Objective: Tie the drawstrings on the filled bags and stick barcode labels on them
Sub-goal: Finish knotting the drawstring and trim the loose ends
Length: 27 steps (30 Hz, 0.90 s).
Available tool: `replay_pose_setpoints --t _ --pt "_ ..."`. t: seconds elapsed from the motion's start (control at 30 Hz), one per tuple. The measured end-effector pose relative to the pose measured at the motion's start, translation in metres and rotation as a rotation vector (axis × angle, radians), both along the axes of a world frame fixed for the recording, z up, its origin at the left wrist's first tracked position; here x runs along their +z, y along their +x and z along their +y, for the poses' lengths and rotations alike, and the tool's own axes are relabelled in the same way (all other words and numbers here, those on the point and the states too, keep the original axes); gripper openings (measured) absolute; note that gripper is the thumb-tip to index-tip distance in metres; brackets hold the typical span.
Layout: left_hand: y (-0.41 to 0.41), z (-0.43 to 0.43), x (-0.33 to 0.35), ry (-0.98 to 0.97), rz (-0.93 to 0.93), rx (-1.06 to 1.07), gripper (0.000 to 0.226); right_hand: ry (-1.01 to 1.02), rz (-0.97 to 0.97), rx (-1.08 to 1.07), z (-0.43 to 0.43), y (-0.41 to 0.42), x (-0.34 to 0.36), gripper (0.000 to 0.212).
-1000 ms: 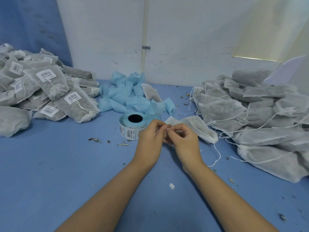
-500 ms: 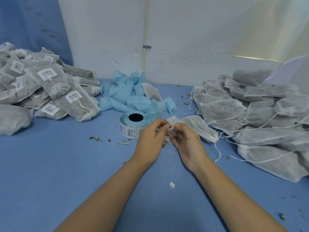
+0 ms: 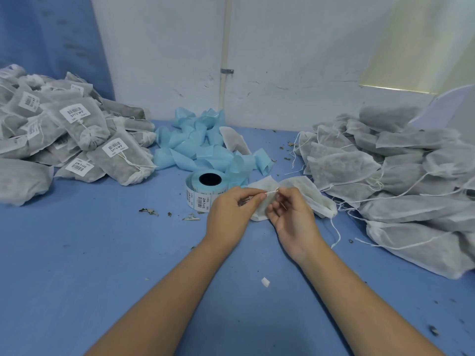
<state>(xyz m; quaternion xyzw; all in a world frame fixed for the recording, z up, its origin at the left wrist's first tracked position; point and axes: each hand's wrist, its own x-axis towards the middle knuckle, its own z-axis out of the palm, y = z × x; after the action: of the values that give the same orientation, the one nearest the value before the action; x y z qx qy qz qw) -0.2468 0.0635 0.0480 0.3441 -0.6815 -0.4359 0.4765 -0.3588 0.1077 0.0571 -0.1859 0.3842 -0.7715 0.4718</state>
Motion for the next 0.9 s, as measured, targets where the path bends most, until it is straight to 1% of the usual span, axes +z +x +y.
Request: replay_pose_setpoints --t 0.07,0.2,0.37,0.47,0.6,0.83,0.9 --pt "0.0011 -0.0003 0.0008 0.031 0.032 -0.008 0.010 0.004 0.053 0.078 0.0005 0.0020 0.0008 0.023" --pt "0.0027 0.0011 0.0028 0.026 0.085 -0.035 0.019 0.049 0.188 0.268 0.0018 0.0024 0.0049 0.013" --pt "0.0028 0.0005 0.0047 0.028 0.154 -0.031 0.015 0.117 0.281 0.393 0.0038 -0.0025 0.0066 0.010" --pt "0.0033 0.0014 0.0058 -0.002 0.132 -0.036 0.018 0.124 0.282 0.405 0.0031 -0.0014 0.0073 0.015" --pt "0.0041 0.0020 0.0068 -0.022 0.105 -0.031 0.020 0.128 0.255 0.364 0.0018 -0.0017 0.0067 0.033" --pt "0.0035 0.0012 0.0055 -0.055 0.038 -0.028 0.010 0.110 0.225 0.325 0.0011 -0.0037 0.0037 0.040" --pt "0.0027 0.0005 0.0052 -0.067 0.011 -0.026 0.010 0.101 0.223 0.318 0.0011 -0.0033 0.0037 0.035"
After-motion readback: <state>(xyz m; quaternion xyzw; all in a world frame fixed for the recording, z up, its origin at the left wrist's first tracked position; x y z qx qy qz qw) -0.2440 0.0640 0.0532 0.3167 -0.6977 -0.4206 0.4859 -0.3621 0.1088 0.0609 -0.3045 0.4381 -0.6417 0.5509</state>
